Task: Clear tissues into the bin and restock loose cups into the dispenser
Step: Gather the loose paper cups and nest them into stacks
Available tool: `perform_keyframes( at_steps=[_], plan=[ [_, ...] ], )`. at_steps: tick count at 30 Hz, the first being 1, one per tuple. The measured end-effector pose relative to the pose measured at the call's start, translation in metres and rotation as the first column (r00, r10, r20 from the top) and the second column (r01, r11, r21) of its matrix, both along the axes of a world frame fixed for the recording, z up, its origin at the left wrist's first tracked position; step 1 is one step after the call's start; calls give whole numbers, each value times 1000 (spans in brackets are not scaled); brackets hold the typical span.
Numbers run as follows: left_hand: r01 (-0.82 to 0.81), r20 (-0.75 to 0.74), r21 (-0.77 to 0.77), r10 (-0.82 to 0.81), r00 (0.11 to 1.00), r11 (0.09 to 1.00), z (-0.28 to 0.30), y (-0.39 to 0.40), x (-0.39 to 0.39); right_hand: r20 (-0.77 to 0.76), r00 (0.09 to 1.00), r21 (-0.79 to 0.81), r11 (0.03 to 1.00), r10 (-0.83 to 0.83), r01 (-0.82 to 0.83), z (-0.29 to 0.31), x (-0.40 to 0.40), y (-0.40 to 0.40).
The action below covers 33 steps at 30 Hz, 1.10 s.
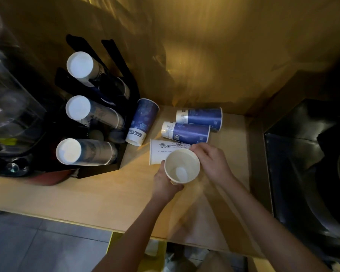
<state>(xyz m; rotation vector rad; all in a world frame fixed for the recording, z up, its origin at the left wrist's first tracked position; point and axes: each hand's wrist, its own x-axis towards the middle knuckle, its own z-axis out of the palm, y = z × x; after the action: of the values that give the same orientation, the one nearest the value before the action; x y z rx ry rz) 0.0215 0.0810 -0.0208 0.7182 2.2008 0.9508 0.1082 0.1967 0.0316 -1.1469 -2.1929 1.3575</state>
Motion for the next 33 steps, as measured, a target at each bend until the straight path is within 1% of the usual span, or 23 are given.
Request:
perform_keyframes(
  at_steps=[2,4,6,7,9,11,13,17,18,19,21,22,25,27,28,30,33],
  plan=[
    [14,-6,-12,-14,1000,1000,2,-5,-5,23,998,-20,999,51,-51,0,-12,11],
    [20,-20,-12,-21,1000,1000,3,-12,-10,32,992,4,993,122,-122,-2,-26,18],
    [8,-22,-17,-8,1000,1000,3,-19,-15,85,975,38,977,205,-208,-7,-41,23],
    [2,-18,-22,-2,1000,1000,3,-22,-18,144,955,53,962,258,-268,-10,-48,24],
    [-10,-12,-33,10,1000,999,2,-28,-21,256,886,76,906,386,-416,-18,-59,24],
    [-32,-15,-46,32,999,998,0,-31,-25,328,820,64,855,469,-514,-25,-65,23],
    [-52,-26,-57,50,998,997,-1,-34,-26,353,786,47,830,507,-556,-34,-67,20],
    [-82,-18,-48,81,997,995,0,-37,-27,411,783,142,816,467,-561,-50,-64,11],
    [-84,-15,-46,83,996,995,0,-37,-27,423,779,136,818,462,-559,-56,-62,11],
    [-84,-12,-43,84,996,996,0,-37,-26,407,786,120,825,466,-552,-59,-61,11],
    [-86,-14,-40,86,996,995,-1,-36,-26,271,847,-24,883,458,-469,-59,-59,10],
    [-86,-19,-42,85,996,995,-1,-36,-26,196,884,-79,905,425,-417,-56,-58,11],
    [-86,-33,-39,84,996,996,-2,-36,-26,107,947,-192,941,302,-278,-27,-52,18],
    [-82,-28,-43,81,996,996,-2,-36,-26,-48,979,-293,934,199,-204,0,-49,24],
    [-80,-23,-46,79,997,996,-3,-36,-26,-134,981,-338,924,139,-178,11,-49,26],
    [-71,-23,-50,70,997,996,-5,-36,-26,-264,964,-370,920,30,-129,34,-47,27],
    [-57,-35,-51,56,998,997,-3,-36,-26,-472,878,-406,903,-74,-143,52,-41,24]
  ],
)
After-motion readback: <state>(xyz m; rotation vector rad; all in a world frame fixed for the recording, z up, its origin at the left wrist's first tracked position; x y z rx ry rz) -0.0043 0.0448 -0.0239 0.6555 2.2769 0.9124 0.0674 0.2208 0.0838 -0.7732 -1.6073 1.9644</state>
